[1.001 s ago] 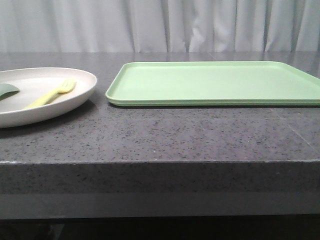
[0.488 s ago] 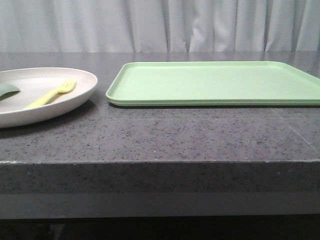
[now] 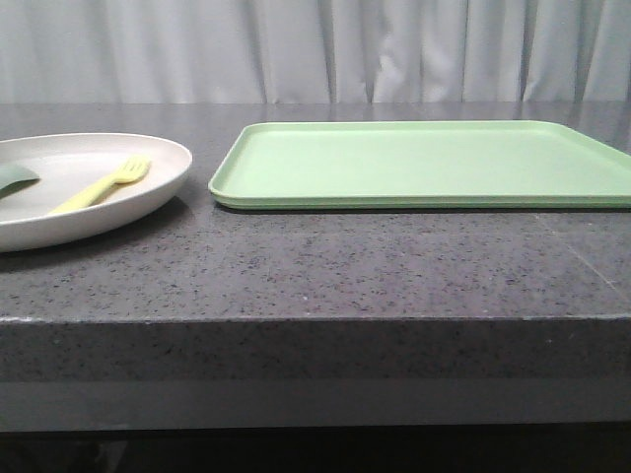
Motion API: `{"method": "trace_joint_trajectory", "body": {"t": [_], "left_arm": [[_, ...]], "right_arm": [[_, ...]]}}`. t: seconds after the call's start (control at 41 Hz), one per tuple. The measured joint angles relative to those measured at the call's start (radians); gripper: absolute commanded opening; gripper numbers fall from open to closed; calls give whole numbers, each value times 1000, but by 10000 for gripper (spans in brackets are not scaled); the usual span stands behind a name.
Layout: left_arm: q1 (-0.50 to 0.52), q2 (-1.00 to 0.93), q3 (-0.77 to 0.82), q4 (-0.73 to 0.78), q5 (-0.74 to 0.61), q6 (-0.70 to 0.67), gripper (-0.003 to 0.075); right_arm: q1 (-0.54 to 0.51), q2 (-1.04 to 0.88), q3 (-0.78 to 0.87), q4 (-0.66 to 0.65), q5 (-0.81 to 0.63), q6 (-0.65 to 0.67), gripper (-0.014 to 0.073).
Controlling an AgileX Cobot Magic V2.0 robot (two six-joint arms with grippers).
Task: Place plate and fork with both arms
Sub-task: 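Grasp the cream plate's rim with the left gripper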
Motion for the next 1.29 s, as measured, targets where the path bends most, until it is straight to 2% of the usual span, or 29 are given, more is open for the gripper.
{"method": "trace_joint_trajectory", "body": {"t": [0.122,0.195,0.488,0.635,0.952,1.294], "left_arm": [[0,0,0,0,0,0,575],[0,0,0,0,0,0,522],[0,5,0,-15,0,0,115],[0,5,0,-7,0,0,-17],[19,2,-8,-51,-8,-1,-18],[227,-59,-6,-422,-17,219,-18]], "right_arm": [[0,0,0,0,0,0,634],[0,0,0,0,0,0,634],[0,0,0,0,0,0,634],[0,0,0,0,0,0,634],[0,0,0,0,0,0,634],[0,0,0,0,0,0,634]]}}
